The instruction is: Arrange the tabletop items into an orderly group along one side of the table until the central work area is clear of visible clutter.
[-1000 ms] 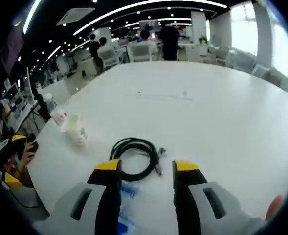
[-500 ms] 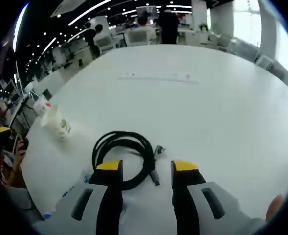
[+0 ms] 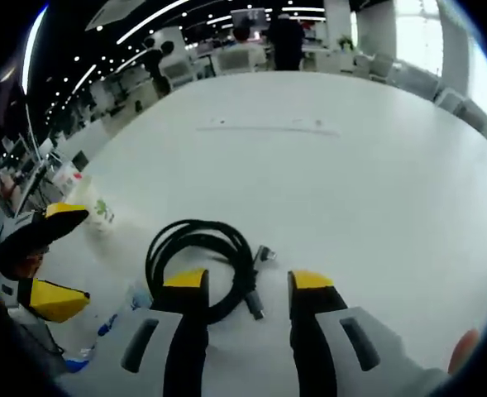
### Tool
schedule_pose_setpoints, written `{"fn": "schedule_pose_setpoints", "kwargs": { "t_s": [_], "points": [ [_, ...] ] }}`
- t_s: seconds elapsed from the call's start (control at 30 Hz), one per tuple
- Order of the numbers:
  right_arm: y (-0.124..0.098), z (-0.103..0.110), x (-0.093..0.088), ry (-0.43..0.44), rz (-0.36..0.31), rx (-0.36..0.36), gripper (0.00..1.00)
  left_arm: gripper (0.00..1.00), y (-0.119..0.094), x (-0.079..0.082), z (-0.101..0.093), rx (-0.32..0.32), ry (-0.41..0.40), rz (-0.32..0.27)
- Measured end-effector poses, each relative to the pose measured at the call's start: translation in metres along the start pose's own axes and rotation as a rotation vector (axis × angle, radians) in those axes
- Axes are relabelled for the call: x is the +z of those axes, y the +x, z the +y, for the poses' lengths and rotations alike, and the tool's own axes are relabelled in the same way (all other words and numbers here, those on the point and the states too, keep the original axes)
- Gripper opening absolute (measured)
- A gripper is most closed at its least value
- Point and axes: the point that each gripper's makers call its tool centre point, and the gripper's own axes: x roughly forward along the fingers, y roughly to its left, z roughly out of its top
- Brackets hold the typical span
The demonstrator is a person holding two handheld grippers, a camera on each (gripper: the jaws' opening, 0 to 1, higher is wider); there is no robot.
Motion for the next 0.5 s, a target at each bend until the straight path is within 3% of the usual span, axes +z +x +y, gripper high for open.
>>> {"fn": "schedule_pose_setpoints", "kwargs": {
  "t_s": [0.27,0.5],
  "points": [
    [0.006,0.004,0.001,-0.002,-0.005,0.009,0.38,0.42,0.04,-0.019,0.015,0.052,-0.012,0.076],
    [0.013,0.007,-0.001,0.001,0.004,0.016,0.34,0.37,0.059,-0.035,0.019,0.07,-0.025,0.149]
  ]
}}
